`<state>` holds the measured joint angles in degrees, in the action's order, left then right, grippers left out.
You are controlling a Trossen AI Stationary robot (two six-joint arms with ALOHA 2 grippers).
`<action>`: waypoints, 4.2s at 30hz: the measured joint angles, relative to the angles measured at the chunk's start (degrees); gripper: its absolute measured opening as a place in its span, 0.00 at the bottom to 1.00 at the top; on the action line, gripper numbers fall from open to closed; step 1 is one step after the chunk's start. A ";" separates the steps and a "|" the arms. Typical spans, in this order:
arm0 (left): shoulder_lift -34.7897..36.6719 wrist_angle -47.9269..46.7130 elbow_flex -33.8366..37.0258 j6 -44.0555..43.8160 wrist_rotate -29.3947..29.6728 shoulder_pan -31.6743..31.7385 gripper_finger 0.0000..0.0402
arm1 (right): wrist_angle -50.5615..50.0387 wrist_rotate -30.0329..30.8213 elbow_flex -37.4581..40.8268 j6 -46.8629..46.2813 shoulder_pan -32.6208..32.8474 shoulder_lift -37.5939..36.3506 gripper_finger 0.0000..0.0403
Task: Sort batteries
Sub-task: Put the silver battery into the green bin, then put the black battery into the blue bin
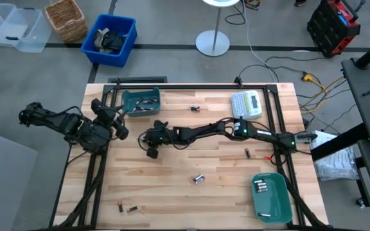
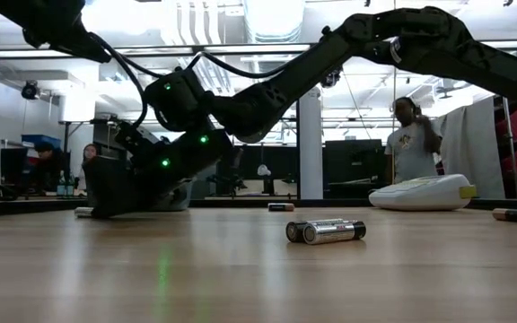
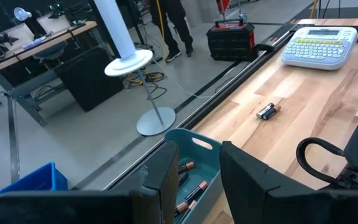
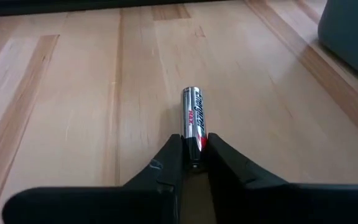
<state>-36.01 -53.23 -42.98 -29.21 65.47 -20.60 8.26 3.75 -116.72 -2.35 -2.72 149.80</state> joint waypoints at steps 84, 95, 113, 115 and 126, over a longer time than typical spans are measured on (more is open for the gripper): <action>-3.02 3.29 0.74 1.07 1.11 0.00 0.24 | -87.35 -23.52 38.18 -55.51 44.50 -66.24 0.11; -3.26 3.28 0.74 1.46 1.14 0.02 0.24 | -76.46 -27.90 46.94 -54.86 48.96 -62.49 0.12; -3.52 3.32 0.74 1.67 1.18 0.02 0.24 | -76.31 -29.16 48.45 -59.73 50.49 -58.23 0.29; -3.58 3.32 0.74 1.68 1.18 0.00 0.24 | -76.32 -29.16 48.40 -59.25 50.47 -58.27 0.31; -3.78 3.67 0.74 1.68 1.18 0.01 0.24 | -76.56 -19.29 42.47 -52.63 44.90 -58.49 0.29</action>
<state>-39.79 -49.56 -42.24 -27.53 66.65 -20.59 -68.30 -15.54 -74.25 -54.98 42.18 91.31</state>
